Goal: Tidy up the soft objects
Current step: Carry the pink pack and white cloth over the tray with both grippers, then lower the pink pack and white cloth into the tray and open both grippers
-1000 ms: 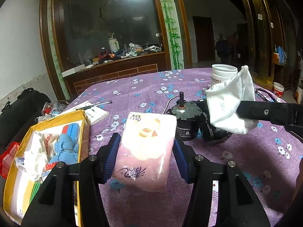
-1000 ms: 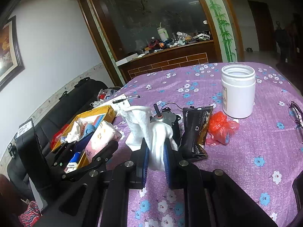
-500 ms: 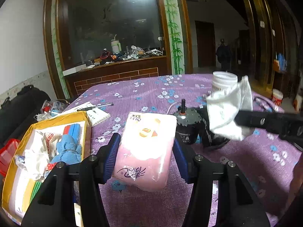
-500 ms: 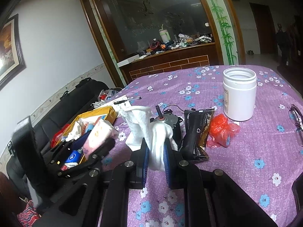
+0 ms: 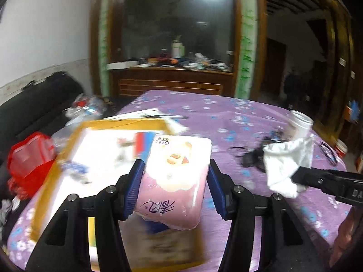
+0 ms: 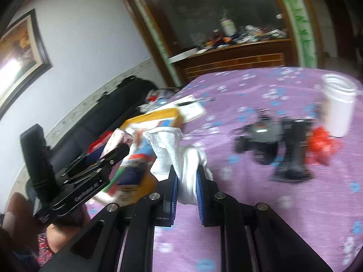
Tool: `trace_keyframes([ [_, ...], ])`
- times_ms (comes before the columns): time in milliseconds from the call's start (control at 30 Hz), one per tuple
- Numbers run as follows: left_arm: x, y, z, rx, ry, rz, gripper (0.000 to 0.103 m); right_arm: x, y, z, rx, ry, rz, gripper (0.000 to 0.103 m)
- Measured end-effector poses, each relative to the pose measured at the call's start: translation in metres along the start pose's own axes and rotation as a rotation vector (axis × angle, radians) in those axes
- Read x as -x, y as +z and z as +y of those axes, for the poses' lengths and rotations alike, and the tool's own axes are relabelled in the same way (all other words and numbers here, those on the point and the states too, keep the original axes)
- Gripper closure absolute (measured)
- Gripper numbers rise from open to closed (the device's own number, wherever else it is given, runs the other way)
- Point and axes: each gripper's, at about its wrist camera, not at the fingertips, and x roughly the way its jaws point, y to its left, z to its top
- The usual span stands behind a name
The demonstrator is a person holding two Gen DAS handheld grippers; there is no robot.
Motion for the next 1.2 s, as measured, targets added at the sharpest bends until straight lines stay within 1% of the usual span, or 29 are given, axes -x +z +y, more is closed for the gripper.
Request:
trace_keyframes([
  [100,0.005,-0.006,0.042,0.066,0.058,0.018,0.049,-0.019,0.001,0.026,0.027,0.039,0.032,0.088],
  [233,0.005,-0.017,0.083,0.136,0.134,0.042,0.049,-0.047,0.002,0.063,0.063,0.089,0.074,0.088],
  [333,-0.003,-0.026,0.103,0.169,0.164,0.089,0.049,-0.068,0.001,0.092,0.1,0.109,0.094,0.087],
  [400,-0.008,-0.031,0.108,0.18,0.163,0.11,0.049,-0.082,0.0,0.106,0.117,0.122,0.115,0.087],
  [467,-0.012,-0.036,0.11,0.181,0.16,0.125,0.049,-0.095,-0.001,0.116,0.129,0.115,0.133,0.086],
  [567,-0.018,-0.04,0.112,0.185,0.156,0.139,0.049,-0.112,-0.005,0.121,0.137,0.092,0.157,0.086],
  [667,-0.02,-0.042,0.119,0.207,0.133,0.155,0.049,-0.124,-0.01,0.119,0.122,0.09,0.186,0.084],
  [767,-0.021,-0.042,0.125,0.229,0.115,0.163,0.046,-0.129,-0.013,0.119,0.112,0.089,0.194,0.08],
  [800,-0.022,-0.042,0.126,0.235,0.117,0.17,0.043,-0.129,-0.012,0.119,0.109,0.089,0.192,0.076],
  [833,-0.022,-0.042,0.126,0.239,0.123,0.174,0.043,-0.129,-0.012,0.119,0.106,0.09,0.19,0.069],
  [867,-0.022,-0.041,0.127,0.244,0.123,0.174,0.042,-0.127,-0.01,0.119,0.102,0.094,0.185,0.065],
  [900,-0.02,-0.041,0.128,0.25,0.114,0.17,0.042,-0.124,-0.009,0.119,0.099,0.097,0.178,0.057],
  [933,-0.019,-0.04,0.128,0.254,0.111,0.167,0.042,-0.123,-0.007,0.119,0.098,0.099,0.172,0.053],
  [967,-0.017,-0.039,0.128,0.257,0.11,0.163,0.04,-0.119,-0.006,0.118,0.097,0.1,0.159,0.052],
  [1067,-0.01,-0.034,0.125,0.25,0.106,0.141,0.04,-0.113,-0.003,0.116,0.088,0.106,0.143,0.052],
  [1200,-0.001,-0.028,0.113,0.221,0.092,0.119,0.04,-0.1,0.001,0.104,0.053,0.113,0.132,0.052],
])
